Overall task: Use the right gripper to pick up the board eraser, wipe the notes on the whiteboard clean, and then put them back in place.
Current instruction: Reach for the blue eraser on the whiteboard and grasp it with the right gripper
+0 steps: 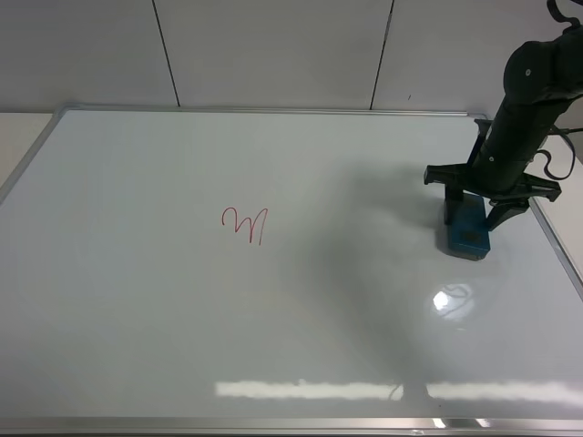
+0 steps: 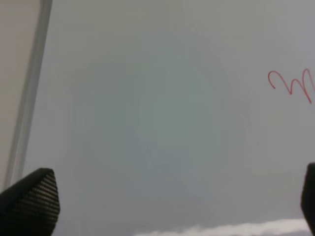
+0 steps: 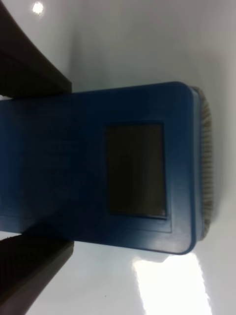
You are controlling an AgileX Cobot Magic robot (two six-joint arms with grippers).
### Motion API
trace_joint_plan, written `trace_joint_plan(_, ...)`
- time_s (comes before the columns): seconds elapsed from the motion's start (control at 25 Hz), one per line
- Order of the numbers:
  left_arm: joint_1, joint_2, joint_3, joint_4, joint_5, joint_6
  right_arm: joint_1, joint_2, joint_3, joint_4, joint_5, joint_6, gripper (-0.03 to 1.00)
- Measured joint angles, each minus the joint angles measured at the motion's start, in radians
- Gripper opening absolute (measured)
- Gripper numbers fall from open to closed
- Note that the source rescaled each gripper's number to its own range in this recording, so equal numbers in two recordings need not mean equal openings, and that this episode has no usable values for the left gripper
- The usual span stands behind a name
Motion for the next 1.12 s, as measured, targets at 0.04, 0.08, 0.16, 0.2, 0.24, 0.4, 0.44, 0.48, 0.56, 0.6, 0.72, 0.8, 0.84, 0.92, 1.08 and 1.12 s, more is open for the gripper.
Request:
trace_joint_plan(0.04, 0.000, 0.000, 0.000, 0.000, 0.000, 0.000, 0.000, 0.000, 0.000, -0.002, 0.000, 0.000, 0.02)
trace_joint_plan(0.08, 0.000, 0.000, 0.000, 0.000, 0.000, 0.000, 0.000, 0.000, 0.000, -0.004, 0.001, 0.000, 0.02)
trace_joint_plan(0.16, 0.000, 0.000, 0.000, 0.000, 0.000, 0.000, 0.000, 0.000, 0.000, -0.010, 0.003, 0.000, 0.02)
trace_joint_plan(0.2, 0.000, 0.000, 0.000, 0.000, 0.000, 0.000, 0.000, 0.000, 0.000, -0.016, 0.005, 0.000, 0.02)
trace_joint_plan(0.24, 0.000, 0.000, 0.000, 0.000, 0.000, 0.000, 0.000, 0.000, 0.000, -0.021, 0.008, 0.000, 0.02)
trace_joint_plan(0.4, 0.000, 0.000, 0.000, 0.000, 0.000, 0.000, 0.000, 0.000, 0.000, -0.025, 0.025, -0.011, 0.02)
trace_joint_plan(0.44, 0.000, 0.000, 0.000, 0.000, 0.000, 0.000, 0.000, 0.000, 0.000, -0.025, 0.032, -0.017, 0.02)
trace_joint_plan(0.48, 0.000, 0.000, 0.000, 0.000, 0.000, 0.000, 0.000, 0.000, 0.000, -0.025, 0.040, -0.028, 0.02)
trace_joint_plan(0.56, 0.000, 0.000, 0.000, 0.000, 0.000, 0.000, 0.000, 0.000, -0.007, -0.025, 0.059, -0.038, 0.02)
trace_joint_plan(0.6, 0.000, 0.000, 0.000, 0.000, 0.000, 0.000, 0.001, 0.000, -0.013, -0.026, 0.069, -0.045, 0.02)
trace_joint_plan(0.72, 0.000, 0.000, 0.000, 0.000, 0.000, 0.000, 0.026, 0.000, -0.038, -0.032, 0.090, -0.083, 0.02)
trace_joint_plan(0.8, 0.000, 0.000, 0.000, 0.000, 0.000, 0.000, 0.052, 0.000, -0.053, -0.032, 0.092, -0.119, 0.02)
trace_joint_plan(0.84, 0.000, 0.000, 0.000, 0.000, 0.000, 0.000, 0.066, 0.000, -0.061, -0.032, 0.096, -0.138, 0.02)
trace_joint_plan(0.92, 0.000, 0.000, 0.000, 0.000, 0.000, 0.000, 0.090, 0.001, -0.080, -0.032, 0.107, -0.175, 0.02)
trace_joint_plan(1.08, 0.000, 0.000, 0.000, 0.000, 0.000, 0.000, 0.160, 0.001, -0.135, -0.032, 0.126, -0.242, 0.02)
trace_joint_plan(1.12, 0.000, 0.000, 0.000, 0.000, 0.000, 0.000, 0.178, 0.001, -0.146, -0.032, 0.134, -0.253, 0.02)
